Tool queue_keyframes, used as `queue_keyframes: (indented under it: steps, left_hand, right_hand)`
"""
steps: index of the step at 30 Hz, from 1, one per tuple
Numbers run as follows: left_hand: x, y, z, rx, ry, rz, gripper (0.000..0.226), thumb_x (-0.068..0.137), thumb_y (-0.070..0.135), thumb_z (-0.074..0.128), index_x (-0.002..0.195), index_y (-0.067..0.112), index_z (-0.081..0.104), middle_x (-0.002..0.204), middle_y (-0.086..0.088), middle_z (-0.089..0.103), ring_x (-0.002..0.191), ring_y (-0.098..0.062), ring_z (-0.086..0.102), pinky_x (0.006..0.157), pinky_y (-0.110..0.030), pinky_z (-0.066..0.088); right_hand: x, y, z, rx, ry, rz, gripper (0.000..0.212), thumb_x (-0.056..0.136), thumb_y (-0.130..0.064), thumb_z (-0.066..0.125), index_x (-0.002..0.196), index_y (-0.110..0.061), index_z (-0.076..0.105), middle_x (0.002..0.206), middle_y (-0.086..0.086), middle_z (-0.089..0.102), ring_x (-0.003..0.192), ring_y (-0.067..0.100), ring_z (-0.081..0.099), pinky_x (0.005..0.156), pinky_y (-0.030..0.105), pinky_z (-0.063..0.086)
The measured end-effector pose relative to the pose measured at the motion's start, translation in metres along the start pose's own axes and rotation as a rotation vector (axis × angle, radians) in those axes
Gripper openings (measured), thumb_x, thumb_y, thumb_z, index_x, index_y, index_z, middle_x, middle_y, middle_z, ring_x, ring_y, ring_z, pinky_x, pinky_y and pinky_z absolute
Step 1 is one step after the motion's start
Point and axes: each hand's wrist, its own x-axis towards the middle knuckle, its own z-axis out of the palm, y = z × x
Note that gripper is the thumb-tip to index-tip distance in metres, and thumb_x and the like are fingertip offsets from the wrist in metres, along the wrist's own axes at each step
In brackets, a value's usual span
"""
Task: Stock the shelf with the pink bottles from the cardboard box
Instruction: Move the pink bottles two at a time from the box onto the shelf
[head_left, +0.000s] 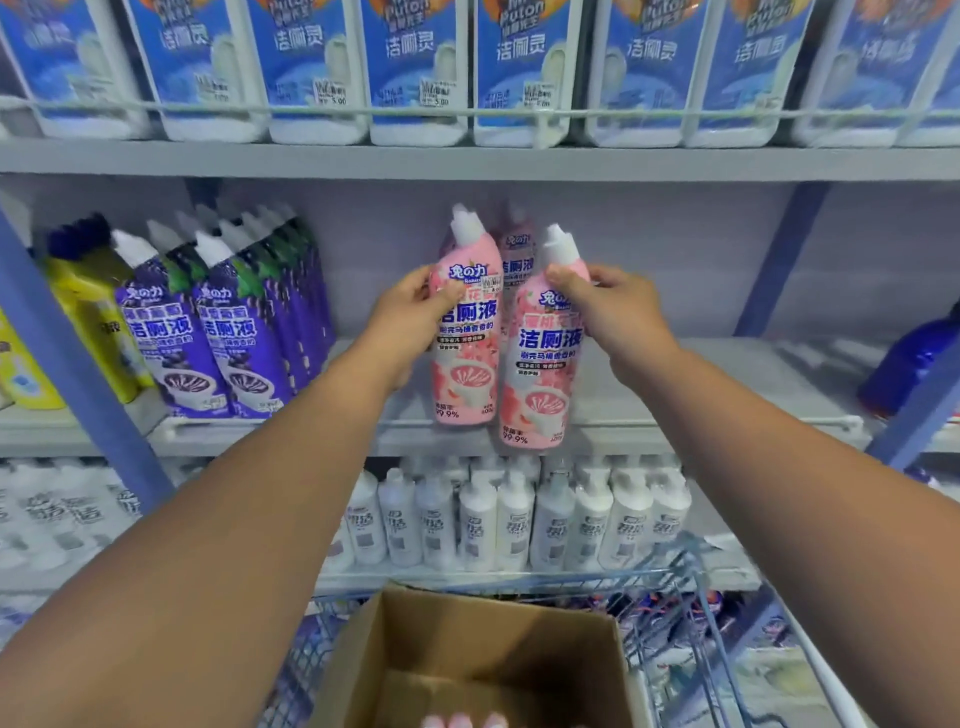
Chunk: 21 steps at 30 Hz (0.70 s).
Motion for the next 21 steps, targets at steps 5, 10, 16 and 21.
queue_keyframes:
  steps: [5, 10, 16, 21]
  left_hand:
    - [0.037, 0.001, -0.01, -0.033, -0.005, 0.033, 0.02, 0.098, 0.021, 0.063, 0.115, 0.031, 0.059, 0.102, 0.015, 0.071, 0.078, 0.0, 0.069, 0.061, -0.017, 0.053]
    - [0.062, -0.031, -0.016, -0.05, 0.003, 0.007, 0.023, 0.096, 0.019, 0.065, 0.118, 0.025, 0.062, 0.107, 0.008, 0.074, 0.086, -0.007, 0.073, 0.071, -0.027, 0.056]
    - [0.085, -0.066, -0.016, -0.072, -0.023, 0.008, 0.027, 0.096, 0.02, 0.066, 0.123, 0.024, 0.064, 0.114, 0.002, 0.074, 0.101, -0.016, 0.072, 0.09, -0.041, 0.058]
    - [0.091, -0.077, -0.013, 0.065, -0.026, 0.055, 0.038, 0.091, 0.039, 0.066, 0.128, 0.037, 0.059, 0.113, 0.009, 0.073, 0.103, -0.01, 0.071, 0.093, -0.041, 0.057]
  right_hand:
    - [0.037, -0.008, 0.017, -0.032, 0.046, -0.026, 0.038, 0.078, -0.048, 0.078, 0.101, -0.018, 0.077, 0.085, -0.005, 0.078, 0.075, 0.009, 0.074, 0.065, 0.028, 0.054]
    - [0.058, 0.005, 0.035, -0.022, 0.077, -0.016, 0.037, 0.077, -0.046, 0.08, 0.102, -0.019, 0.077, 0.086, -0.006, 0.079, 0.08, 0.011, 0.076, 0.081, 0.039, 0.062]
    - [0.071, 0.033, 0.052, -0.098, 0.118, -0.026, 0.019, 0.077, -0.051, 0.075, 0.086, -0.034, 0.075, 0.084, -0.01, 0.077, 0.08, 0.012, 0.075, 0.082, 0.045, 0.061]
    - [0.07, 0.053, 0.062, -0.156, 0.118, -0.012, 0.027, 0.081, -0.054, 0.074, 0.094, -0.032, 0.067, 0.085, -0.01, 0.074, 0.077, 0.008, 0.073, 0.071, 0.037, 0.061]
